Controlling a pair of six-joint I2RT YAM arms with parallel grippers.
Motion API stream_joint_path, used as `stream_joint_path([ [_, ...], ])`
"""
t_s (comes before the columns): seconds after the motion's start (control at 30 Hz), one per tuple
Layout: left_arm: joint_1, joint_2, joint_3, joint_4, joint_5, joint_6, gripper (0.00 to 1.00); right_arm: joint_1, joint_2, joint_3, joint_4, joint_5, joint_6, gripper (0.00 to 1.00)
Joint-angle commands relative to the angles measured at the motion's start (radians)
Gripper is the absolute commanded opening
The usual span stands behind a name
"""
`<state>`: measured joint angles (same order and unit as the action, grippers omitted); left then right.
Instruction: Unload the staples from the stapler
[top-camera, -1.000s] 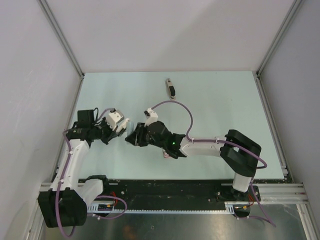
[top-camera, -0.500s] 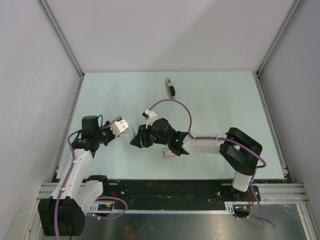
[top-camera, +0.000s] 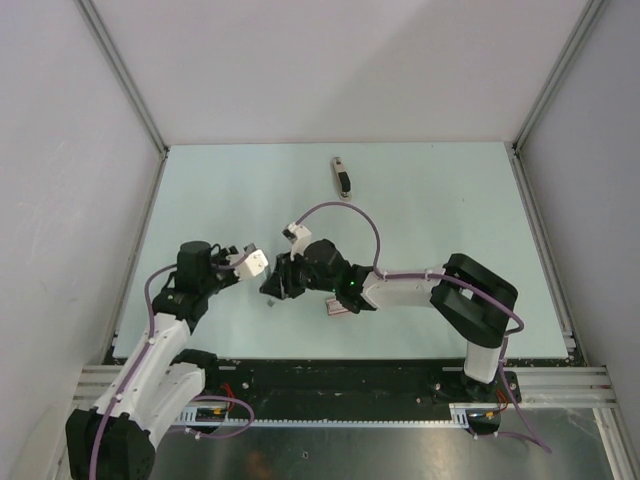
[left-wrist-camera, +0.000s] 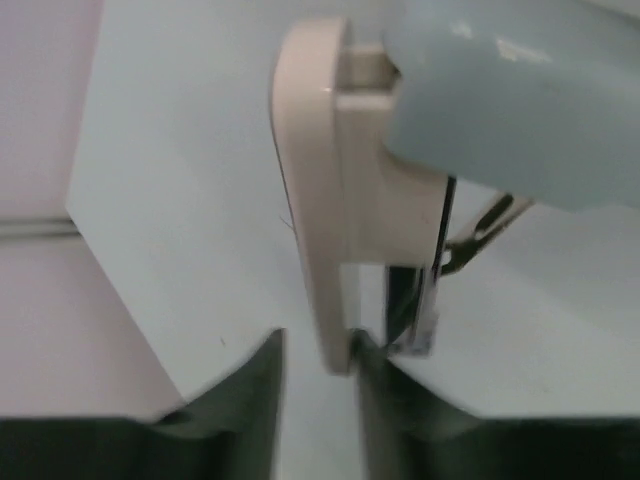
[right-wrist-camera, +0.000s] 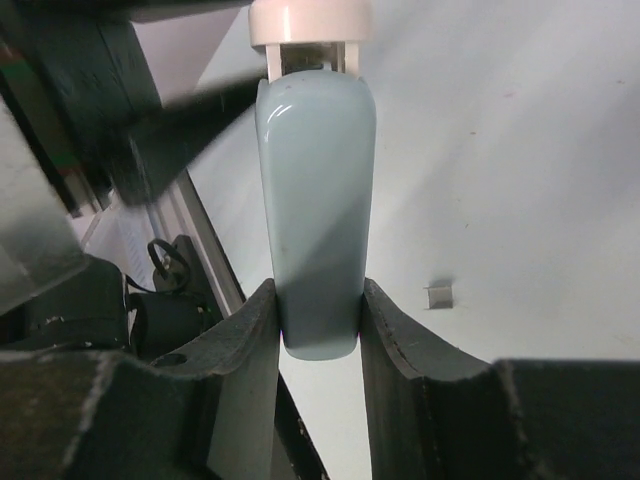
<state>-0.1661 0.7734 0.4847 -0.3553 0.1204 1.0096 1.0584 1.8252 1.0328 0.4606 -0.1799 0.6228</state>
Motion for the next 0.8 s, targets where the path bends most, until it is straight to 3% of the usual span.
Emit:
stream_joint_path([
  [0.0,-0.019,0.015,0.114,-0.065,0.051,-0.156,0.5,-0.011,-0.008,0.026,0.084,0.093,0.055,0.0],
  [0.17,-0.02,0.032,0.25,-0.248,0.247,-0.337,0.65,-0.034,-0.033,0.054,0.044,0.159,0.039,0.0],
  [0.33,-0.019,0.031,0.35,-0.359,0.349,-0.426,0.72,-0.069,-0.058,0.084,-0.065,0.178,0.006,0.0],
  [0.37,-0.019,0.03,0.374,-0.372,0.354,-0.444,0.77,-0.074,-0.054,0.102,-0.106,0.179,-0.006,0.0],
  [0.4,-0.019,0.029,0.395,-0.377,0.348,-0.467,0.88,-0.078,-0.048,0.121,-0.151,0.178,-0.02,0.0],
  [0.47,-0.014,0.04,0.443,-0.38,0.321,-0.514,0.97,-0.079,-0.029,0.165,-0.245,0.179,-0.052,0.0],
  [0.67,0.106,0.093,0.6,-0.382,0.352,-0.669,0.99,-0.043,0.077,0.355,-0.618,0.281,-0.161,0.0],
  [0.77,0.123,0.111,0.647,-0.382,0.298,-0.699,1.0,-0.019,0.134,0.451,-0.814,0.341,-0.206,0.0],
])
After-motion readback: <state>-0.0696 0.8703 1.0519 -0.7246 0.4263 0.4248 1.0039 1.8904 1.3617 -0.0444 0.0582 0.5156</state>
